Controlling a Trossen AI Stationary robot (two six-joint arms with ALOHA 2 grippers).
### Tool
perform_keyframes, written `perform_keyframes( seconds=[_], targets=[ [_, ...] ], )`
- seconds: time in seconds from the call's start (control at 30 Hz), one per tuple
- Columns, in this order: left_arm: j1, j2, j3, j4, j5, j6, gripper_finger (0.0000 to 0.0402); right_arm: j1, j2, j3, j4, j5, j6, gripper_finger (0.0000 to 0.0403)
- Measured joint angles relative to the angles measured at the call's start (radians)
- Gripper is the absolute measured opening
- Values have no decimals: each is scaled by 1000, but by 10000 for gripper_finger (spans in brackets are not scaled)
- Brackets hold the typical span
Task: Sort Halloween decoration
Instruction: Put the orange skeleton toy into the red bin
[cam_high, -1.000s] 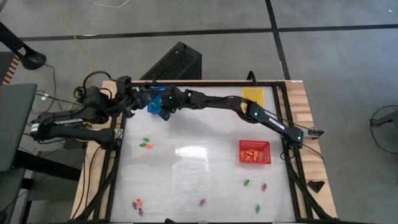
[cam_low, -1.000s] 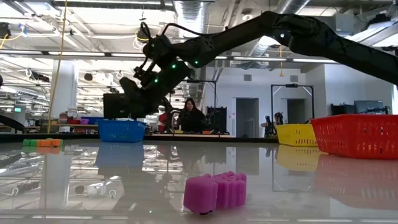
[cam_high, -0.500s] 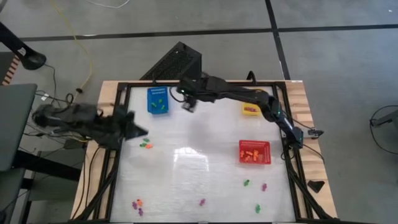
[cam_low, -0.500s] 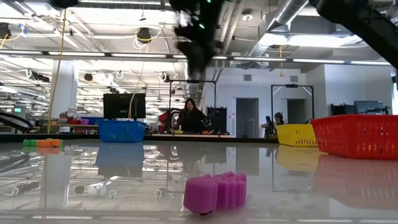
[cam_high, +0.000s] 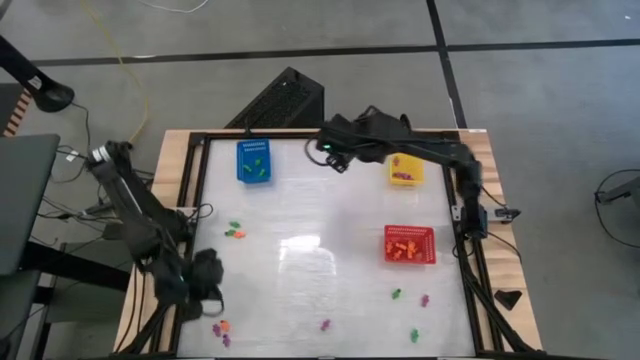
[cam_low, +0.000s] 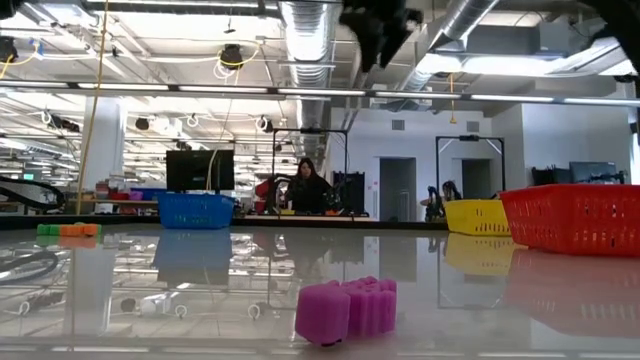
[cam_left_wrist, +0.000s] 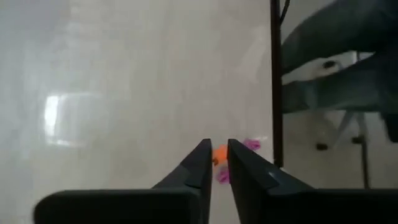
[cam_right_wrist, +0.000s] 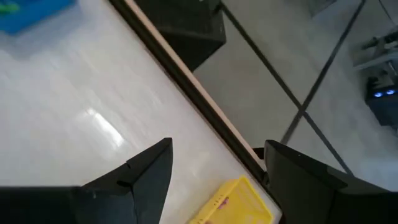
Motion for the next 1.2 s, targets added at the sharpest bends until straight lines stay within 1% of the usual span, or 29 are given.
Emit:
perform_keyframes(
  seconds=[0.1, 0.17, 0.27, 0.33, 0.47, 0.57, 0.77, 0.97, 1.1, 1.2],
  targets=[
    [-4, 104, 0, 141, -1, 60, 75, 16, -75, -69, -22, 2, 7, 281],
    [-4, 172, 1, 208, 22, 108, 105, 26, -124, -136, -28, 2, 22, 281],
    [-3, 261, 9, 218, 86, 164, 149, 43, -231, -253, -31, 1, 70, 281],
    [-4, 311, 9, 196, 139, 203, 174, 50, -318, -341, -33, 1, 108, 281],
    [-4, 404, 9, 128, 216, 273, 203, 62, -463, -516, -32, 0, 212, 281],
    [-4, 458, 9, 120, 247, 318, 207, 65, -584, -623, -33, -32, 300, 281],
    [-8, 510, 9, 205, 306, 344, 208, 87, -784, -773, -36, -85, 481, 281],
    [-15, 509, 9, 238, 231, 313, 208, 138, -937, -845, -37, -90, 630, 281],
    [-14, 509, 9, 237, 156, 285, 208, 165, -997, -867, -37, -90, 690, 281],
    [-14, 520, 8, 233, 148, 276, 208, 178, -1025, -872, -37, -90, 714, 281]
  ],
)
